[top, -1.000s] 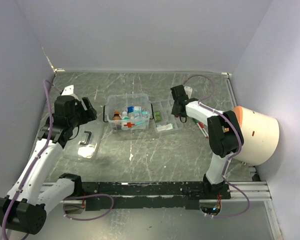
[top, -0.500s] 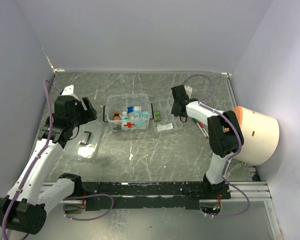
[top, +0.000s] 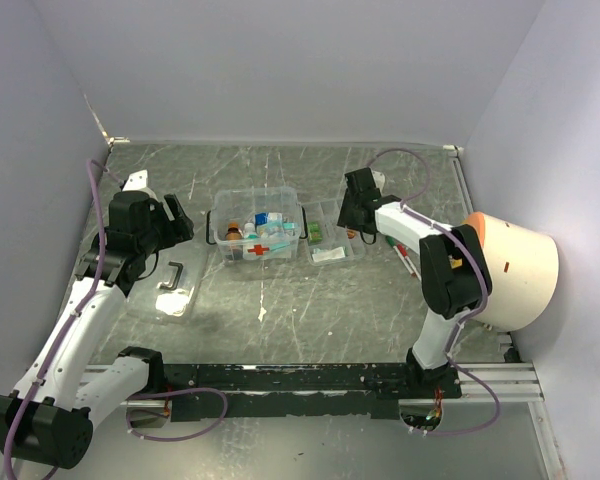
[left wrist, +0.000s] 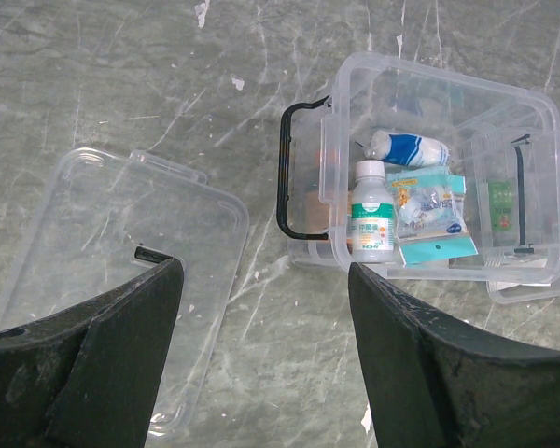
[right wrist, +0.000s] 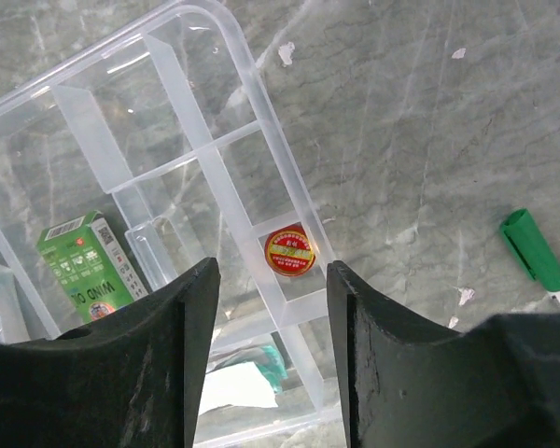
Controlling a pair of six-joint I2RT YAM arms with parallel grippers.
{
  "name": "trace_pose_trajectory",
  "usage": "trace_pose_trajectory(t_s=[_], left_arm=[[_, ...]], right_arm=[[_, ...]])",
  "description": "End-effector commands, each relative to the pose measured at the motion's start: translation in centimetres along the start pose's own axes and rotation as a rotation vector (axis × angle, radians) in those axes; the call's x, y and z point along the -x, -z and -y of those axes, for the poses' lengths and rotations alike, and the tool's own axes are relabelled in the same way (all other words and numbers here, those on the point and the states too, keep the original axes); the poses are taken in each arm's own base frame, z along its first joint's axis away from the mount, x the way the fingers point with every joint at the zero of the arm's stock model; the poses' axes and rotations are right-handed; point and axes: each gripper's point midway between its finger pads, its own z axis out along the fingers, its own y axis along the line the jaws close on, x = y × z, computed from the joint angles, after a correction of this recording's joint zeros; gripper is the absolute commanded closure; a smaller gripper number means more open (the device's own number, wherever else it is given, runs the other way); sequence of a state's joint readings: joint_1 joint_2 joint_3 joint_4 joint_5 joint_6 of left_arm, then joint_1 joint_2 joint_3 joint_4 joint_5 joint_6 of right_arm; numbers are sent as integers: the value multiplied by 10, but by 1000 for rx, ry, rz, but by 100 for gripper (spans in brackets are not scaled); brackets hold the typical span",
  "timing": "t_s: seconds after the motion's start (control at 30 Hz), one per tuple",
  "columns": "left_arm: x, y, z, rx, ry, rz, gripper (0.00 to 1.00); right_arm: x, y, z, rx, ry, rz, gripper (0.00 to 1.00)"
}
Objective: Organize the medicine kit
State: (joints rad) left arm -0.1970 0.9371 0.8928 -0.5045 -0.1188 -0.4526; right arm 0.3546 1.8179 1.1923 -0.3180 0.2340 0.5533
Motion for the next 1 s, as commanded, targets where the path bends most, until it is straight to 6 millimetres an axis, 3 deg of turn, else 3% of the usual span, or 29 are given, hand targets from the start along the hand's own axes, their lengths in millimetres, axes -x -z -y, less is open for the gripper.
trace_pose_trajectory(t_s=[0.0,0.17,0.4,0.6,0.8,0.97], left_arm=[[11,0,5,-23,8,33,18],[8,-1,6,-34,10,26,16],[-4,-12,19,-104,18,-33,10],[-14,-22,34,-162,38,-115,15],[-20,-28,31,-140,57,-141,16],[-23,-29,32,-141,57,-159,16]], right_arm=[[17,21,-1,19,5,36,50],[22,39,-3,57,3,60,50],[4,59,-26,229,58,44,49],[-5,39,-43,234,162,6,50],[-6,8,-53,211,238,-34,54],[-15,-6,-56,212,283,-69,56]])
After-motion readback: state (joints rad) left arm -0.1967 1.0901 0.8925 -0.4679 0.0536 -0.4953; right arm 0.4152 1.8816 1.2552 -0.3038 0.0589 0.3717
